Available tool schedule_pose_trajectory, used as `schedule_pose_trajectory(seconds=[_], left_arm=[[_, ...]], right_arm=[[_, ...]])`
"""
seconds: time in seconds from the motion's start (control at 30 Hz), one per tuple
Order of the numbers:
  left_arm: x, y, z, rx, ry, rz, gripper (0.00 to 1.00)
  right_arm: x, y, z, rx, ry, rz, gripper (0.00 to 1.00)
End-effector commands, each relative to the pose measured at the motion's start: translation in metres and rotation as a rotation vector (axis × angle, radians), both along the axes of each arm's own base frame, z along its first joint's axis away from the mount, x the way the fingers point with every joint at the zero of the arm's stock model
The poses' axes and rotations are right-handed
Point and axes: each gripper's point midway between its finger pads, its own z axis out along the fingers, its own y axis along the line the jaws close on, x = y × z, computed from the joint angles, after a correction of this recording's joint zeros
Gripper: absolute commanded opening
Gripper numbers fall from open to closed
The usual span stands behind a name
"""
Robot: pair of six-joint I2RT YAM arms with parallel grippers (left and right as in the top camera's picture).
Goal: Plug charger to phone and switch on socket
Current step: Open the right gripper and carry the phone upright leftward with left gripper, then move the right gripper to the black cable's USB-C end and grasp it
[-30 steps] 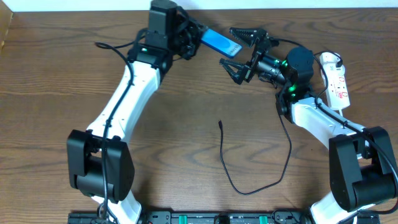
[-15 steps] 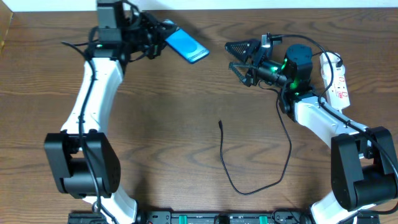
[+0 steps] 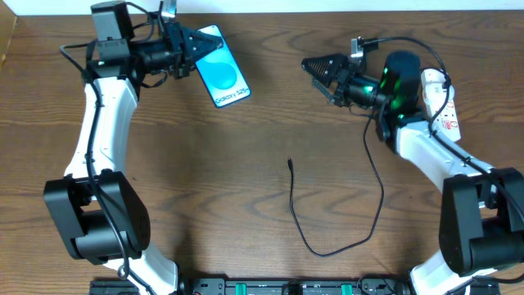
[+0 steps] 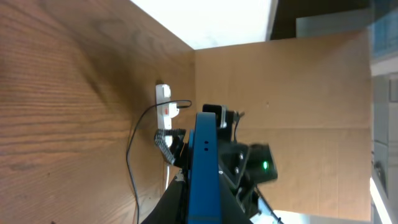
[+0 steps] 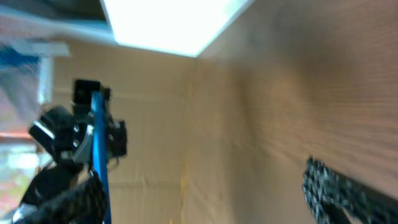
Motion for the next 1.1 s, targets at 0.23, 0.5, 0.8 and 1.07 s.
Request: schedule_pose_trajectory(seconds=[0.23,0.5,0.8,1.07], left_arm=[[-0.006,0.026,0.018,-0.018,-0.106,-0.010,0.08],[-0.006,0.029,0.018,-0.018,-0.105,-0.003,0.07],[-0.007,0.029,0.015,-0.019,-0.095,-0.003,0.07],[-0.007,0.029,0.014,-0.020,-0.094,-0.003,0.08]], right_arm=[[0.008,-0.009,-0.006,-0.533,-0.007,-0.033,0.99],[-0.043,-0.002,-0.067,-0.995,0.104,-0.022,0.99],[-0.113,0.032,-0.145,-1.153,0.293,0.103,0.99],[-0.145,0.042,-0.169,-1.211,0.363,0.190,0.99]])
